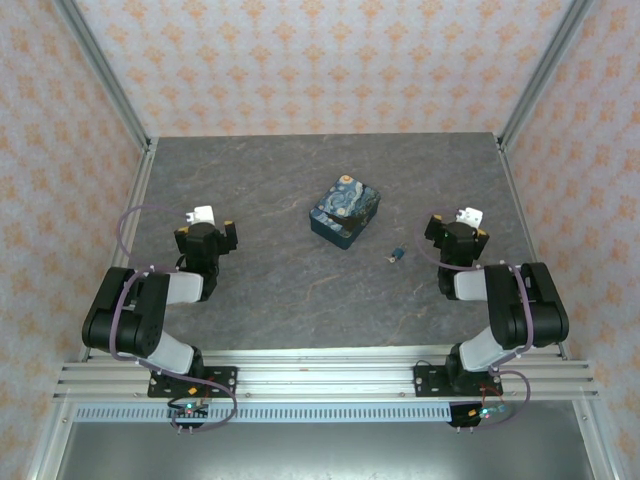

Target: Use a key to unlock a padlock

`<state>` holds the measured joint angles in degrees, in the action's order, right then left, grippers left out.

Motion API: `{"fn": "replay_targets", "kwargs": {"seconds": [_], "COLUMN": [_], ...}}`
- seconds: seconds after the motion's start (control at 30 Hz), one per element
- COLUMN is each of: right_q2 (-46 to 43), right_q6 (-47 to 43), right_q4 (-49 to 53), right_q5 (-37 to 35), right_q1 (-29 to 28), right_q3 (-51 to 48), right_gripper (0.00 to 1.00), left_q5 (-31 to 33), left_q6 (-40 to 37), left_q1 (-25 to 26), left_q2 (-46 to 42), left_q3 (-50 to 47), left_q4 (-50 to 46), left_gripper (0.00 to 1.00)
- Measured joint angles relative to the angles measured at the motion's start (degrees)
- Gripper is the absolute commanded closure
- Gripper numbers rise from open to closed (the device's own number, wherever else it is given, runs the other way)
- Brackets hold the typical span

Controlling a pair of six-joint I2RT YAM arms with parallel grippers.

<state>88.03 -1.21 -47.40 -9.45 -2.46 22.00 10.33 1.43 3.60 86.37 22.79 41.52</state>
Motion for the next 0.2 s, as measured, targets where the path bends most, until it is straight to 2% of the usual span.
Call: {"fn": "replay_targets", "kwargs": {"seconds": [0.2], "right_q2": [0.00], "right_q6": [-0.59], "right_q4": [1.09], "right_q5": [3.54], "right_q1": [0.00], "right_q3": [0.76], "right_gripper": [0.01], "left_q5": [-0.09], "left_q6": [-0.02], "left_q1": [0.00], "left_q2": [0.00], "left_q3": [0.00], "left_q4": [0.00], "left_gripper": [0.00]}}
